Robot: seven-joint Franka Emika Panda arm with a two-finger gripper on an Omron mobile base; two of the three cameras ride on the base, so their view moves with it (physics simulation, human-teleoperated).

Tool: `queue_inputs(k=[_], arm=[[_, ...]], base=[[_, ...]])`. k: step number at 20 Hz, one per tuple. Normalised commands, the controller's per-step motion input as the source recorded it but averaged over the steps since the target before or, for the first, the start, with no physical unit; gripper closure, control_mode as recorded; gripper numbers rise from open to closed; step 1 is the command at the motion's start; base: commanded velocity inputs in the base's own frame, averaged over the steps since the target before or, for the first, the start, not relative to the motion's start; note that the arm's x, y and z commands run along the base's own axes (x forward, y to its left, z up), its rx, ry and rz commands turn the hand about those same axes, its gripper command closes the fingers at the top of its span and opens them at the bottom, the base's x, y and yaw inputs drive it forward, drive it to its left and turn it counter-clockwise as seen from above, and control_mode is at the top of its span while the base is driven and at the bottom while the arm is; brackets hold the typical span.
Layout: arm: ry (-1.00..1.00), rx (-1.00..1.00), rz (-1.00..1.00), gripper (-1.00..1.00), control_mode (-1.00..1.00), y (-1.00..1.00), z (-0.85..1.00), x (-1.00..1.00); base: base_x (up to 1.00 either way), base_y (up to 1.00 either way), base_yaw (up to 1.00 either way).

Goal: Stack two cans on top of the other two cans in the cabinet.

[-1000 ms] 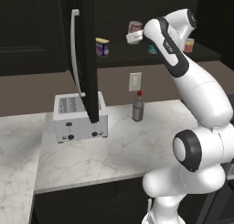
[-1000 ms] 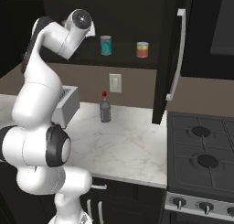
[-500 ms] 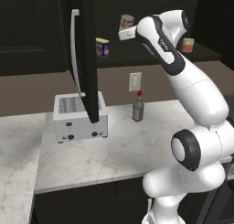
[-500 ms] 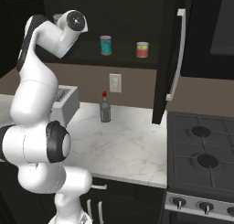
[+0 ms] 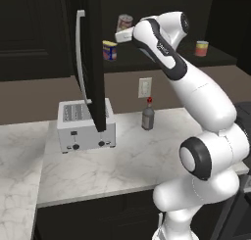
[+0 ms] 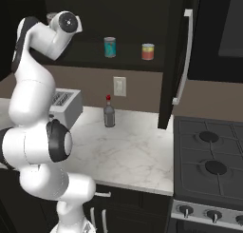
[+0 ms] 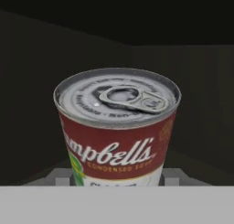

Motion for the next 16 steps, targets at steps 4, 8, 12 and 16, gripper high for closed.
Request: queue_inputs(k=[4, 8, 12, 16], arm=[[0.00, 0.02, 0.00, 1.00, -1.00, 0.32, 0.01, 0.15], [0.00, 0.01, 0.00, 1.00, -1.00, 0.25, 0.00, 0.14], [0.00, 0.00, 0.00, 1.00, -1.00, 0.26, -0.11, 0.16], [0.00, 0.00, 0.00, 1.00, -1.00, 0.13, -0.06, 0.23]], base=[[0.00, 0.00, 0.00], [0.00, 0.00, 0.00], [0.00, 0.00, 0.00], [0.00, 0.00, 0.00]])
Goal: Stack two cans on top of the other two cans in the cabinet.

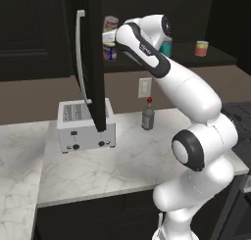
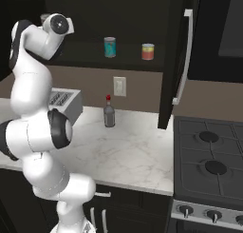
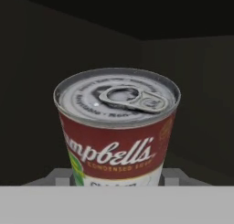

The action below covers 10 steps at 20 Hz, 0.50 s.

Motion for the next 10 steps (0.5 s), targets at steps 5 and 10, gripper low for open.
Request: queue_inputs(k=[5, 10], arm=[[0.00, 0.00, 0.00, 1.00, -1.00, 0.01, 0.00, 0.24], [0.01, 0.00, 0.00, 1.00, -1.00, 0.00, 0.00, 0.17]], base=[[0.00, 0.00, 0.00], [0.00, 0.00, 0.00]])
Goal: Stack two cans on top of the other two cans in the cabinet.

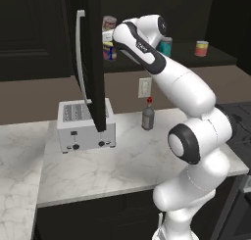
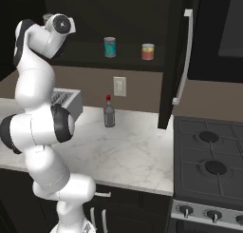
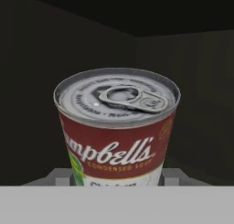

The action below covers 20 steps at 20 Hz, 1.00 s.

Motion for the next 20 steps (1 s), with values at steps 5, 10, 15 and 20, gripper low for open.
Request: queue_inputs(k=[5, 10, 15, 20], arm=[[0.04, 0.00, 0.00, 1.00, -1.00, 0.00, -0.04, 0.13], [0.00, 0.00, 0.00, 1.00, -1.00, 0.00, -0.03, 0.13], [0.00, 0.00, 0.00, 1.00, -1.00, 0.00, -0.09, 0.10], [0.00, -0.04, 0.00, 1.00, -1.00, 0.00, -0.16, 0.08]], base=[[0.00, 0.00, 0.00], [0.00, 0.00, 0.00], [0.00, 0.00, 0.00], [0.00, 0.00, 0.00]])
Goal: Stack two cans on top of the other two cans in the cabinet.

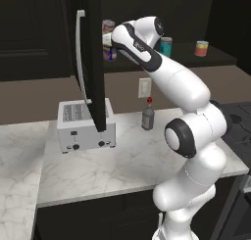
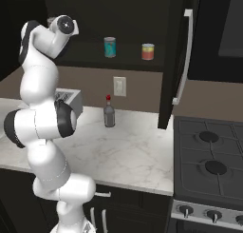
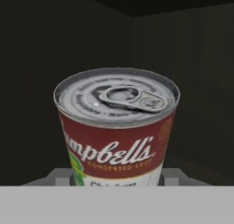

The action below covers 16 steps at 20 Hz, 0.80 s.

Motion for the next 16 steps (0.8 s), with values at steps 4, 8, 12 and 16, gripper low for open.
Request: queue_inputs(k=[4, 8, 12, 16], arm=[[0.00, -0.03, 0.00, 1.00, -1.00, 0.00, -0.06, 0.08], [0.00, -0.01, 0.00, 1.00, -1.00, 0.00, 0.00, 0.08], [0.01, -0.02, 0.00, 1.00, -1.00, -0.01, -0.01, 0.03], [0.01, -0.04, 0.00, 1.00, -1.00, -0.03, -0.07, -0.01]], base=[[0.00, 0.00, 0.00], [0.00, 0.00, 0.00], [0.00, 0.00, 0.00], [0.00, 0.00, 0.00]])
